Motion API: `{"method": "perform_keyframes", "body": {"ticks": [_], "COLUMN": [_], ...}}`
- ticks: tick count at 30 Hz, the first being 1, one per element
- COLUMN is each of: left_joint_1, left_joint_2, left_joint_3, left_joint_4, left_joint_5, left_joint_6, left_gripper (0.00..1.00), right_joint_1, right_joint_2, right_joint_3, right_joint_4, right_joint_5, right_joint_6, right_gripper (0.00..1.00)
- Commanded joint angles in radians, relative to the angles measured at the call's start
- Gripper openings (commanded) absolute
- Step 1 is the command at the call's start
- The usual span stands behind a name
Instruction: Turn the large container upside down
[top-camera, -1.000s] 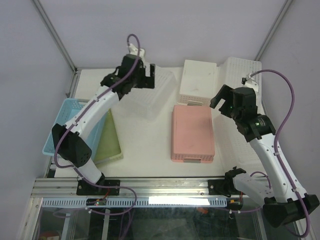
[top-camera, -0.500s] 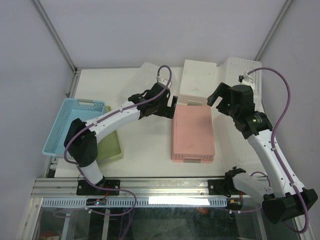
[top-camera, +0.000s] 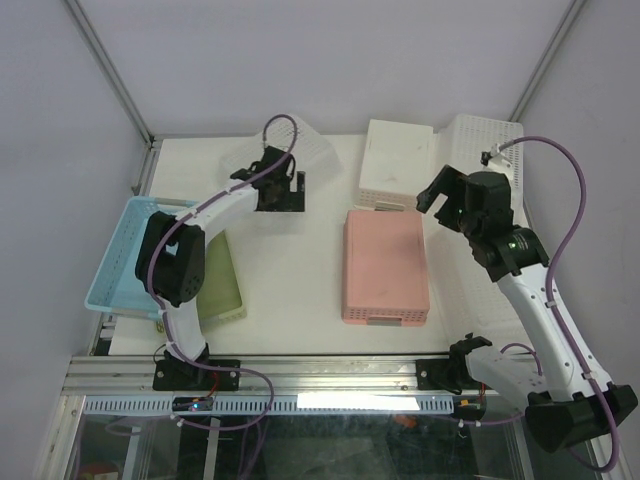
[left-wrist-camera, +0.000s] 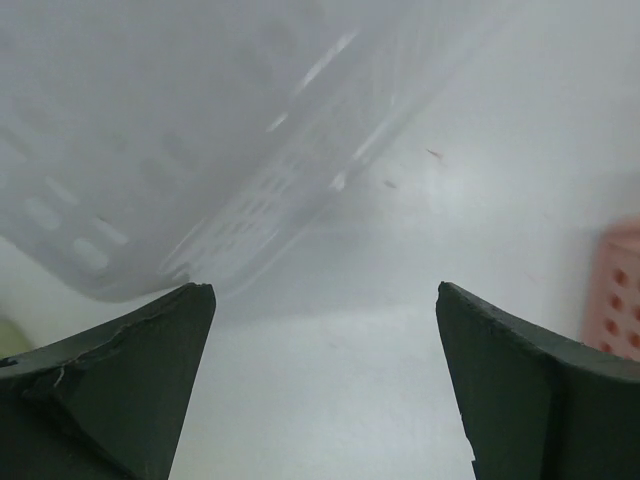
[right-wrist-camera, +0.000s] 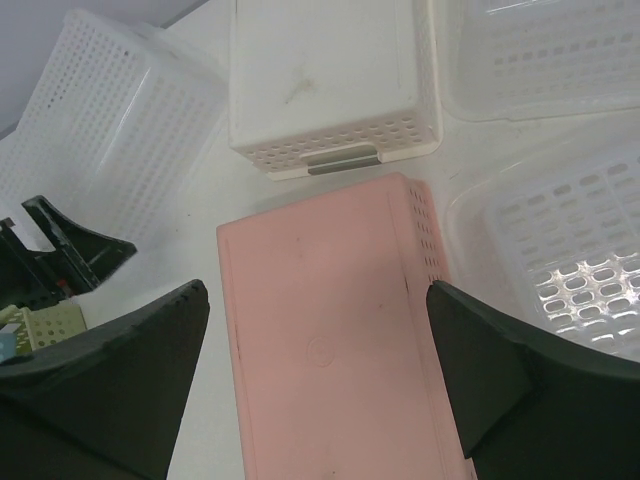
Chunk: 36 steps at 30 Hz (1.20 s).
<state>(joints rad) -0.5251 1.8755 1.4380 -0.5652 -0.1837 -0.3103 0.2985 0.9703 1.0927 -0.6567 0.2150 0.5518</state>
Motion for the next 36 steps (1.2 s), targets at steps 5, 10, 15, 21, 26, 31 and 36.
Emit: {"method": "perform_keyframes", "body": {"ticks": [5,10,15,21,26,31,36], "left_joint_1": [0.079,0.075,0.065,0.065,0.066,0.075,0.078], "left_joint_2": [-0.048,-0.115,-0.206,-0.323,-0.455,-0.55,-0.642], "left_joint_3": [0.089,0.038,-0.034,-0.022,0.057,0.055,-0.074], "left_joint_4": [0.074,0.071,0.071,-0.056,-0.287,-0.574,-0.701], "left_joint_5": [-0.112,-0.059,-0.057,-0.161,-0.265,-0.353,-0.351], "left_joint_6": [-0.077,-0.14,-0.162,-0.146,-0.142,-0.218,-0.334], "left_gripper": [0.99,0.99,0.99,0.99,0.99,0.99,0.99], "right_joint_1": [-0.004,-0.005,-0.005,-0.005,-0.006,-0.005,-0.005], "right_joint_2": [-0.065,-0.064,-0.045,-0.021,-0.001,0.012,0.036], "right_joint_3": [0.003,-0.005,-0.006,-0.016,-0.014,-0.035,-0.04], "right_joint_4": [-0.012,-0.007,0.006,0.04,0.064,0.111,0.141], "right_joint_5": [0.053,0.064,0.047,0.026,0.017,-0.003,-0.033], "right_joint_6": [-0.014,-0.025,-0.03,-0.027,-0.023,-0.013,-0.004], "right_gripper": [0.94,0.94,0.94,0.95,0.94,0.94,0.94]}}
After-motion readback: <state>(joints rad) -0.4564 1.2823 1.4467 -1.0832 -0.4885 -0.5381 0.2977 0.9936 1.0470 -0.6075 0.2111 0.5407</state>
